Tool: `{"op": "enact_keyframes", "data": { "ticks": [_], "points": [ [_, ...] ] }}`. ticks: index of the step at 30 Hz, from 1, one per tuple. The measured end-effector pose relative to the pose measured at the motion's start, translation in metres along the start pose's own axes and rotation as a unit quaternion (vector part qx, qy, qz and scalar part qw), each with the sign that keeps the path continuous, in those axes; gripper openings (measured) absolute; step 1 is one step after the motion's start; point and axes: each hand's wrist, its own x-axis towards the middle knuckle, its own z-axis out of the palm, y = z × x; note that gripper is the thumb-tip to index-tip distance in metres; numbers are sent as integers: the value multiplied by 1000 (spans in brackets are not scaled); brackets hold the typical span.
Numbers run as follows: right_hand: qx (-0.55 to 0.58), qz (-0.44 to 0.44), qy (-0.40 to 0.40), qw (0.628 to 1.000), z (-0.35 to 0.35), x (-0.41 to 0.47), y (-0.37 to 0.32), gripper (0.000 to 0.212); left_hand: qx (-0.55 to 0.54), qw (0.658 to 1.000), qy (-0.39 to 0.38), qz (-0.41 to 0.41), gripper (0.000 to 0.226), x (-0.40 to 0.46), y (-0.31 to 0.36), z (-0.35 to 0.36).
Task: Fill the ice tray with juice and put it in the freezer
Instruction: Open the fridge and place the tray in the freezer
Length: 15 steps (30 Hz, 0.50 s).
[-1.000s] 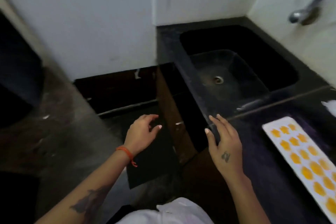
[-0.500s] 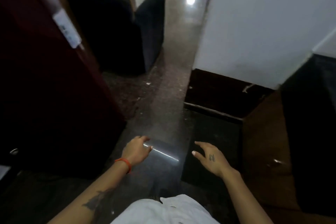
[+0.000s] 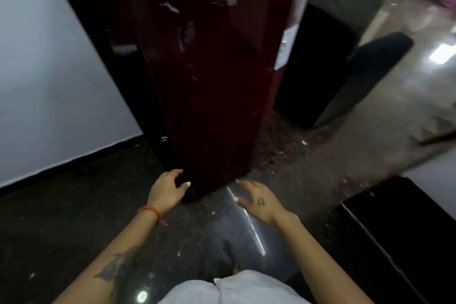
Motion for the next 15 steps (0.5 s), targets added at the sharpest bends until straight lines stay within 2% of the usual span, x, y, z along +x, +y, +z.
{"op": "enact_keyframes", "data": {
  "ticks": [4, 7, 11, 15],
  "points": [
    [-9, -119, -15, 993, -21, 67, -64, 64, -58, 993, 86, -61, 62, 5, -18, -36],
    [4, -185, 20, 982, -31, 110, -122, 70, -92, 984, 130, -83, 71, 16, -26, -61],
    [81, -220, 103, 967, -29, 139, -192, 75, -132, 977, 150, -70, 80, 29, -32, -84],
    [137, -205, 163, 955, -24, 159, -238, 72, -161, 972, 162, -48, 81, 51, -33, -106]
  ]
}}
